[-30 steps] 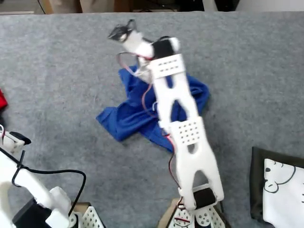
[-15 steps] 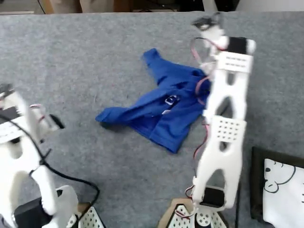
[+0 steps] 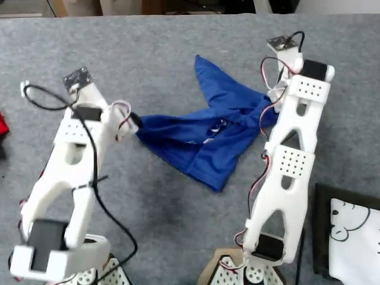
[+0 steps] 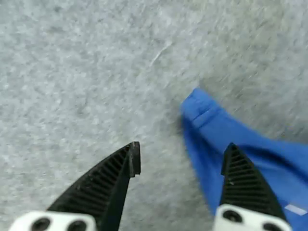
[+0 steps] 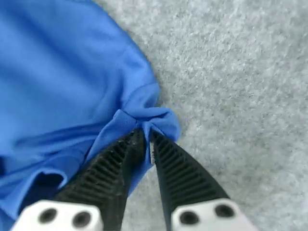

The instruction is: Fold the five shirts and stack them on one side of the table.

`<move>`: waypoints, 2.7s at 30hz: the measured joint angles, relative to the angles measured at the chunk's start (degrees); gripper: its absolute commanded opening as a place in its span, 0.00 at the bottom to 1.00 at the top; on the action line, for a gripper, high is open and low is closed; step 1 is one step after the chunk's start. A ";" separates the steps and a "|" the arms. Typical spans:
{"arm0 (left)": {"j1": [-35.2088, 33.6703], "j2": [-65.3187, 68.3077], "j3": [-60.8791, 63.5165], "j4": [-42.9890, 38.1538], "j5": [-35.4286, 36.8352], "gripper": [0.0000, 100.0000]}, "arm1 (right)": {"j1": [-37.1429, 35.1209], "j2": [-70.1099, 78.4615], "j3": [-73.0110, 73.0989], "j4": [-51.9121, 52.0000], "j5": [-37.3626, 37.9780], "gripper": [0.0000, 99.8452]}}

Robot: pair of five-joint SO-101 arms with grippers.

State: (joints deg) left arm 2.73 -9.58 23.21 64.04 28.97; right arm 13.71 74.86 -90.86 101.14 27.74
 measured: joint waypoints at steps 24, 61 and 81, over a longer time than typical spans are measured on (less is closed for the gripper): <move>-0.88 53.89 -65.41 25.41 0.70 0.24 | 0.00 4.31 -2.46 -2.20 -0.79 0.00; 5.10 78.68 -96.79 33.67 7.30 0.15 | 0.00 4.31 -2.46 -2.20 -0.79 0.00; 1.41 79.65 -105.23 35.16 8.62 0.02 | -0.09 5.71 -2.55 -2.64 -0.79 0.01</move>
State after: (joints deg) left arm 4.13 70.07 -82.02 99.21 37.58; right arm 13.63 80.57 -93.41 98.51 26.95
